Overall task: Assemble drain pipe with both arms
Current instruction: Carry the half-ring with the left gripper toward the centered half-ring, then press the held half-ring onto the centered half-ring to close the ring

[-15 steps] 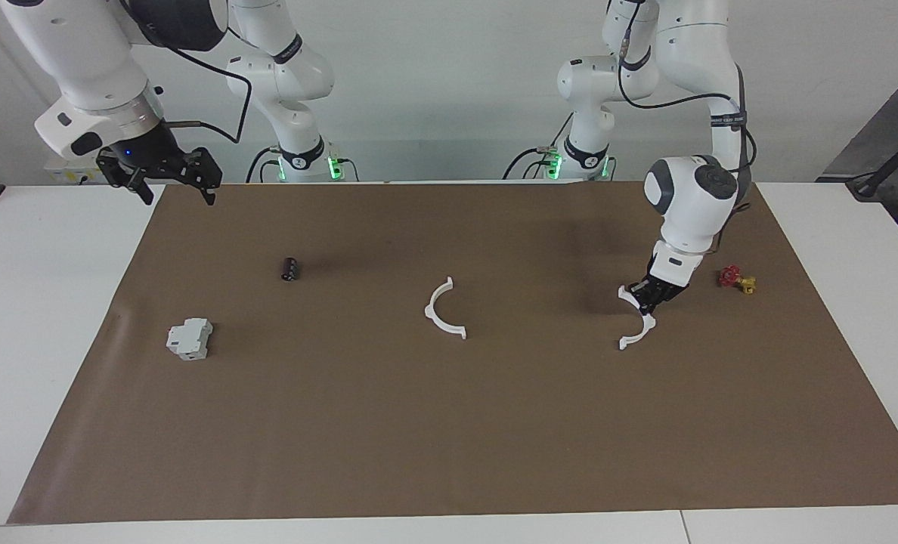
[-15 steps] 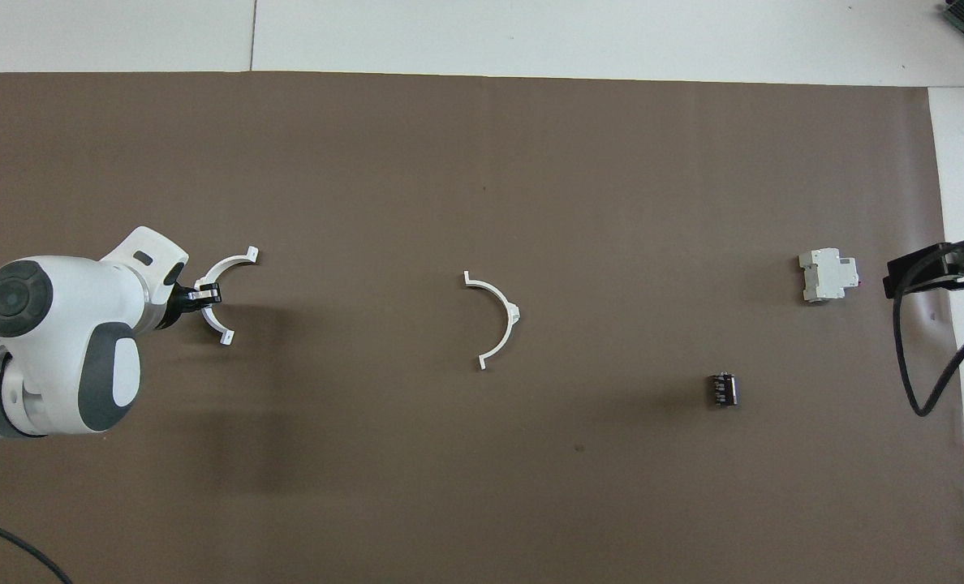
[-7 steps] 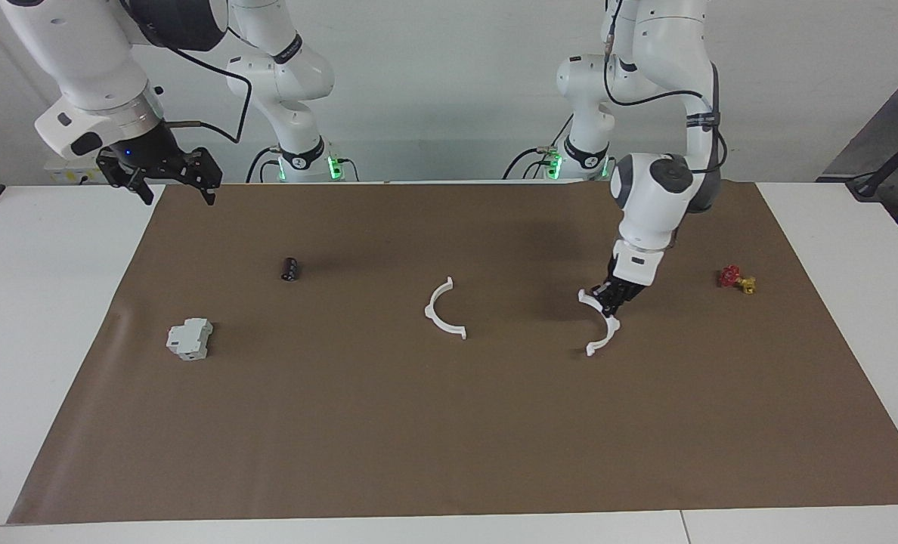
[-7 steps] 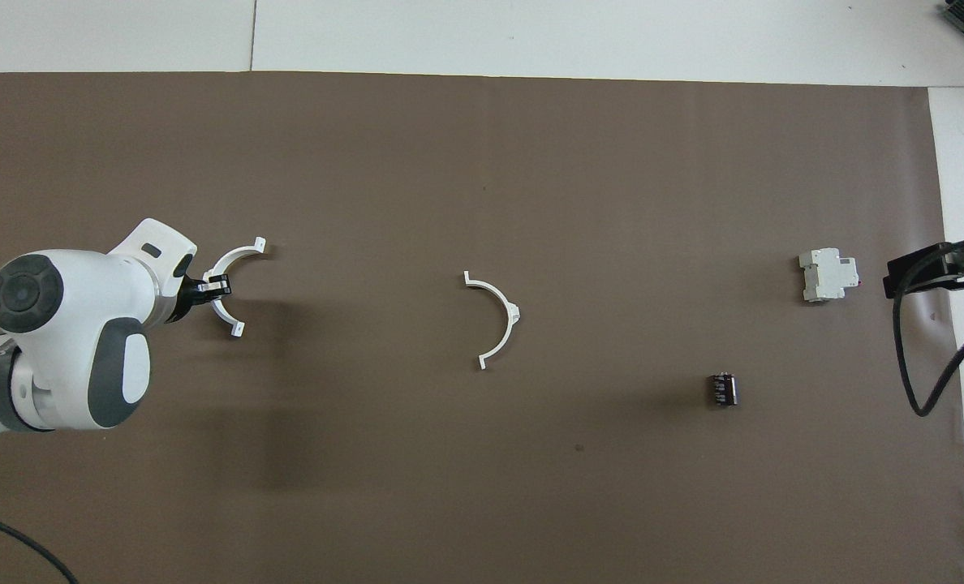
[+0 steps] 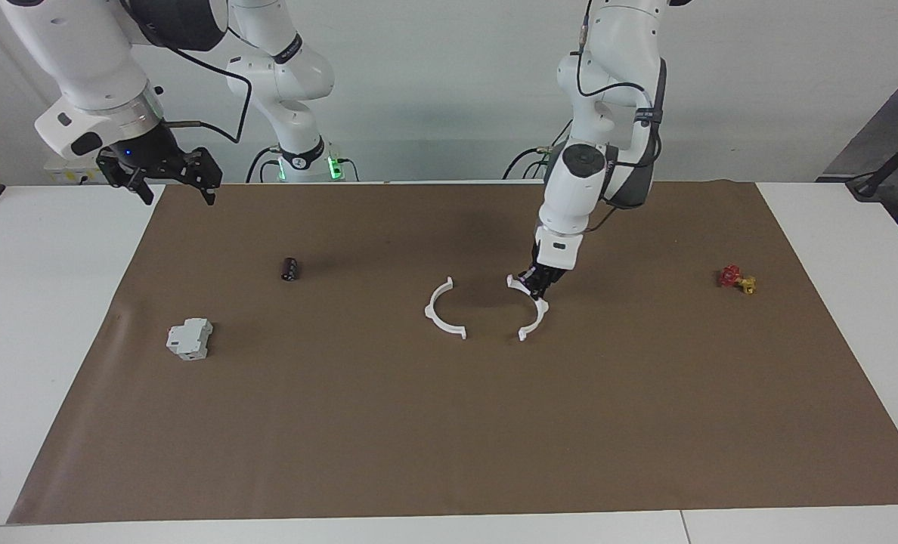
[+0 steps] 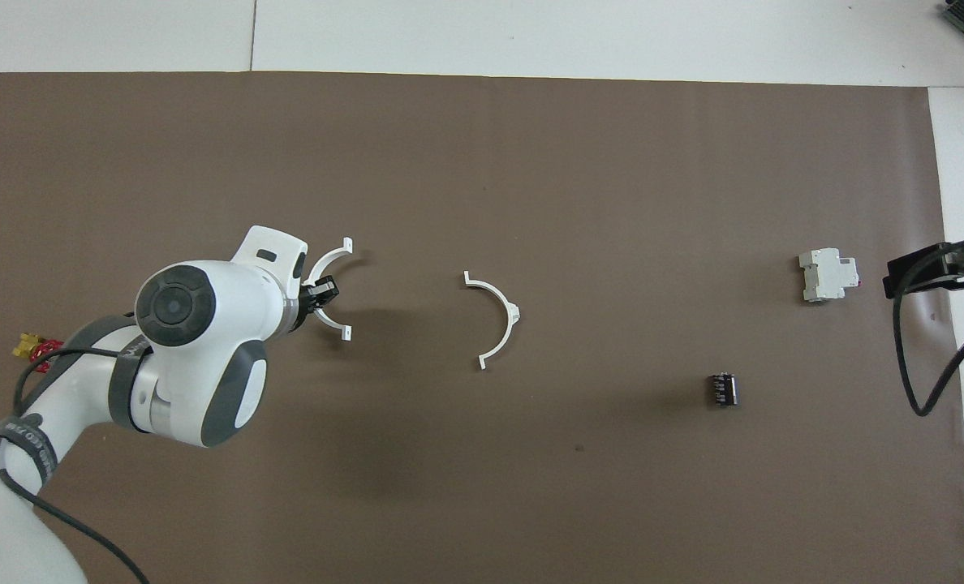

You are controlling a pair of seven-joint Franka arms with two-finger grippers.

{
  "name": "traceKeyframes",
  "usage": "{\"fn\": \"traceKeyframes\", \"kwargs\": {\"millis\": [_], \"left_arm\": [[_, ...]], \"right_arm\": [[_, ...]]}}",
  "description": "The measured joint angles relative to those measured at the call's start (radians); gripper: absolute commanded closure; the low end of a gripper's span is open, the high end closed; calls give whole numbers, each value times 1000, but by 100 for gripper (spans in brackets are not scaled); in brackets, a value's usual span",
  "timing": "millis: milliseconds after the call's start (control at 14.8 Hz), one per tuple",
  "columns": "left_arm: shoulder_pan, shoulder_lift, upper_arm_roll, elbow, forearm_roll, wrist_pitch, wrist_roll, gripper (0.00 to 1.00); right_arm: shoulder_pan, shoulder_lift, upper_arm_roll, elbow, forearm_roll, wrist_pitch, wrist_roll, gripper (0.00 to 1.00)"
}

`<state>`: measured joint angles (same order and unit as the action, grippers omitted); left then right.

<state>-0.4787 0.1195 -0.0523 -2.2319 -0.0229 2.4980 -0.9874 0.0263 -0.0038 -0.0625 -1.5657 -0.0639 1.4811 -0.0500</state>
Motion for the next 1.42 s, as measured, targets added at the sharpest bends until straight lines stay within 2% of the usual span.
{"fn": "traceKeyframes", "kwargs": {"millis": [405, 877, 1417], "left_arm": [[-107, 7, 1, 47, 6, -7, -145, 100], [-119, 96, 5, 114, 148, -65, -248, 100], [-148, 102, 3, 159, 221, -106, -369, 100]], "right_arm": [[0, 0, 0, 0, 0, 0, 0, 0], [0, 0, 0, 0, 0, 0, 0, 0], [0, 0, 0, 0, 0, 0, 0, 0]]}}
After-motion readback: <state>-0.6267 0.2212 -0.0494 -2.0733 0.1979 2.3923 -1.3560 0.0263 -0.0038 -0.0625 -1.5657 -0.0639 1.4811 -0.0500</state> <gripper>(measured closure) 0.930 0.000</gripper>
